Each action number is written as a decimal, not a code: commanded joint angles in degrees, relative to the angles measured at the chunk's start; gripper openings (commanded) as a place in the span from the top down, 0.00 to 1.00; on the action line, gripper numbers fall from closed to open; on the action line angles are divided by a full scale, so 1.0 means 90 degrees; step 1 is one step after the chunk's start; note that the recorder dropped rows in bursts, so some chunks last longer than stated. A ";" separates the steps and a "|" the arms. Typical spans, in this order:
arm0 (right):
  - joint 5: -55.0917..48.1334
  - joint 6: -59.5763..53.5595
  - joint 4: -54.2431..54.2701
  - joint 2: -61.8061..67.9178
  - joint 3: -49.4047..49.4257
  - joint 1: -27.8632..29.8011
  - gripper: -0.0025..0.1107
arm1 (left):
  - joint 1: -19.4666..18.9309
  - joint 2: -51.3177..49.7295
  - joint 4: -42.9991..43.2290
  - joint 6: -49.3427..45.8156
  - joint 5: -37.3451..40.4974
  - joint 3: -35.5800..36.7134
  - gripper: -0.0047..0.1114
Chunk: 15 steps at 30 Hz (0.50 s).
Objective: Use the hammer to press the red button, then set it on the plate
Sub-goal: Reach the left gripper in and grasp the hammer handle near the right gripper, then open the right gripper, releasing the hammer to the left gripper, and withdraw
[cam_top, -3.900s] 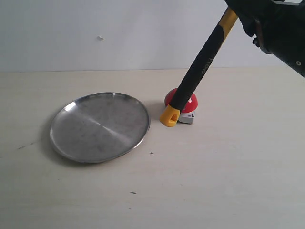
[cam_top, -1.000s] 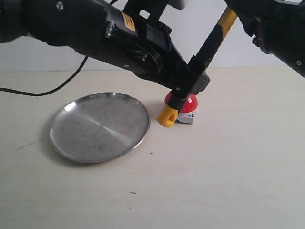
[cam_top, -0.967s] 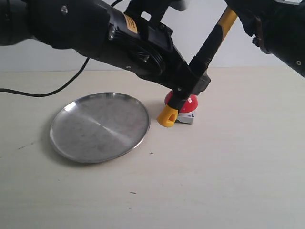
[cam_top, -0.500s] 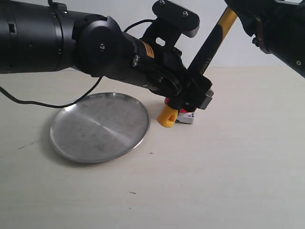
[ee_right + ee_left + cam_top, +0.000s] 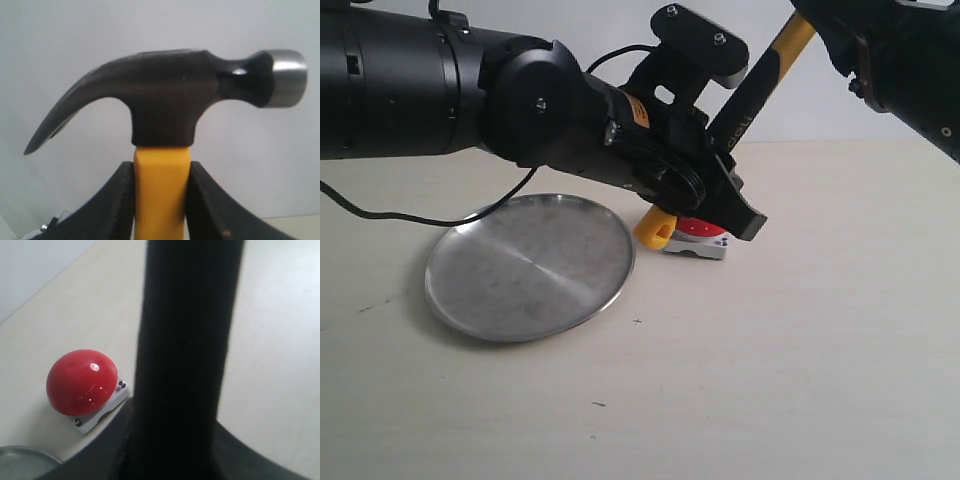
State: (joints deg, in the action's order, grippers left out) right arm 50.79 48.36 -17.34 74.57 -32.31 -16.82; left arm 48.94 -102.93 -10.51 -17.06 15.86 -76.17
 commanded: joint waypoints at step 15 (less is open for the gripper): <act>0.0514 -0.0028 0.0099 -0.0052 -0.0071 0.0013 0.93 | -0.0023 0.0042 -0.0721 0.0129 -0.0444 -0.0045 0.96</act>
State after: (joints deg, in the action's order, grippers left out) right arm 51.02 48.36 -17.11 74.57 -32.31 -16.82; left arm 49.16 -102.93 -13.43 -18.17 15.42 -76.17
